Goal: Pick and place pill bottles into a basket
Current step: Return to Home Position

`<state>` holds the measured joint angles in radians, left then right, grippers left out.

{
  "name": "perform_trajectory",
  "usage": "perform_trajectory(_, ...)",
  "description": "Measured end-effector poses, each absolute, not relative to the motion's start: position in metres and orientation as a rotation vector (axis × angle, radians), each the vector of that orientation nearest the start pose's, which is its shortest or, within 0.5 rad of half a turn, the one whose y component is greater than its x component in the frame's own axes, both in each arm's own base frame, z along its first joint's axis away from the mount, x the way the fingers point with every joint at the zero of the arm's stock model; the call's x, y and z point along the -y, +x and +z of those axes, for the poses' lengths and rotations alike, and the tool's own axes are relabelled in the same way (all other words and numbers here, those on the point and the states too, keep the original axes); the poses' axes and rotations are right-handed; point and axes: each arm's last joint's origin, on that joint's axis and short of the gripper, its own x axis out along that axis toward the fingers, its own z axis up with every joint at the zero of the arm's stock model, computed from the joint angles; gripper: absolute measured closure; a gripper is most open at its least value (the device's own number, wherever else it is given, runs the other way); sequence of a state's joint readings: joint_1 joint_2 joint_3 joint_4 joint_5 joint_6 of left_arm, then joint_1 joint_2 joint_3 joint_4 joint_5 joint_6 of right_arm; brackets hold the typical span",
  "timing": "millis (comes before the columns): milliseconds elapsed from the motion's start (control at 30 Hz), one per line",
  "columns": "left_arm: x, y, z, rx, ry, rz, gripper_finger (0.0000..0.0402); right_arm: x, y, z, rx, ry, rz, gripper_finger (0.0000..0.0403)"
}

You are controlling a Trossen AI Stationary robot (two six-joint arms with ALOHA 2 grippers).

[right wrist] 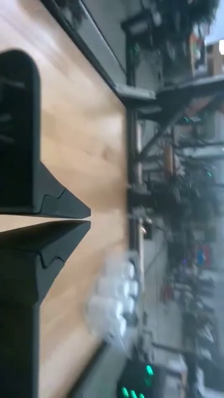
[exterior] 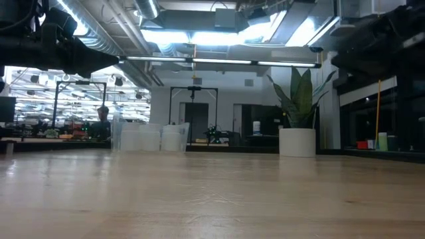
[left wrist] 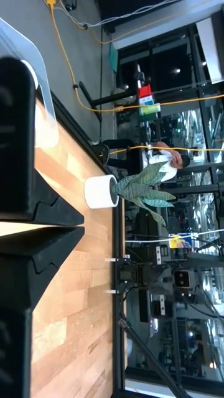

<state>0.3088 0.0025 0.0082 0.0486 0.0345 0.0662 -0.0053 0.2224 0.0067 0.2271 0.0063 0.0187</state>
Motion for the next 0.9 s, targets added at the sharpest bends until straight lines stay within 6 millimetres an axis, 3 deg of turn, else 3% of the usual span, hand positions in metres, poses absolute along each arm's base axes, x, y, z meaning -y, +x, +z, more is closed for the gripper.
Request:
perform_trajectory(200, -0.029, 0.093, 0.171, 0.045, 0.075, 0.276, 0.0389, -0.005, 0.102, 0.164, -0.030, 0.074, 0.045, 0.0381)
perform_trajectory(367, -0.029, 0.093, 0.171, 0.045, 0.075, 0.276, 0.0393, -0.007, 0.097, 0.169, 0.034, 0.039, 0.072, 0.0381)
perform_trajectory(900, -0.029, 0.093, 0.171, 0.045, 0.075, 0.276, 0.0391, -0.008, 0.097, 0.168, 0.030, 0.047, 0.077, 0.0381)
